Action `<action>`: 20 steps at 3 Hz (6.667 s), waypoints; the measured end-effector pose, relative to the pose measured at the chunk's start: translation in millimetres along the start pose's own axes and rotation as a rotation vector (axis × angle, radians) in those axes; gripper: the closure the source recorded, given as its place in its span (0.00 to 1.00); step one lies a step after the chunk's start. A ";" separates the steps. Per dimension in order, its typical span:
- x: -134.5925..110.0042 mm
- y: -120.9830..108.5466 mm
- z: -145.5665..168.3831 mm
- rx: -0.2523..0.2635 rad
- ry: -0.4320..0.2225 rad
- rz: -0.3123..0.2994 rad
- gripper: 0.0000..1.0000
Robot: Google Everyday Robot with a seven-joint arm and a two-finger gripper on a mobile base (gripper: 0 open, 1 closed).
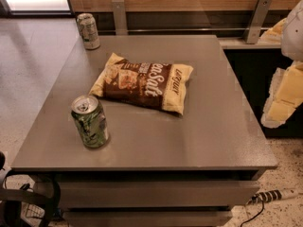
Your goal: Move green can near 7up can
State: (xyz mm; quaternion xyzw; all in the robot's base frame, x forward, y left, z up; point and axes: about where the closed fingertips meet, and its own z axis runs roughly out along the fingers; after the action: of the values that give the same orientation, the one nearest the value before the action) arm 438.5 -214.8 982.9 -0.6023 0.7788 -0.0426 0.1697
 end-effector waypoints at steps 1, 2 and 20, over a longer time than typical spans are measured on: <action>0.0 0.0 0.0 0.000 0.000 0.000 0.00; -5.9 -0.1 4.5 -0.008 -0.048 -0.003 0.00; -337.8 131.7 155.5 -0.269 -1.289 0.028 1.00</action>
Offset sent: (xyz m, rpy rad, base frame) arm 0.0108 0.0231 -0.0155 0.1831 -0.0012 0.0719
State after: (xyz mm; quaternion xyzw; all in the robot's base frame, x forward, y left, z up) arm 439.1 164.1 873.3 -0.5130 0.5277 0.4267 0.5257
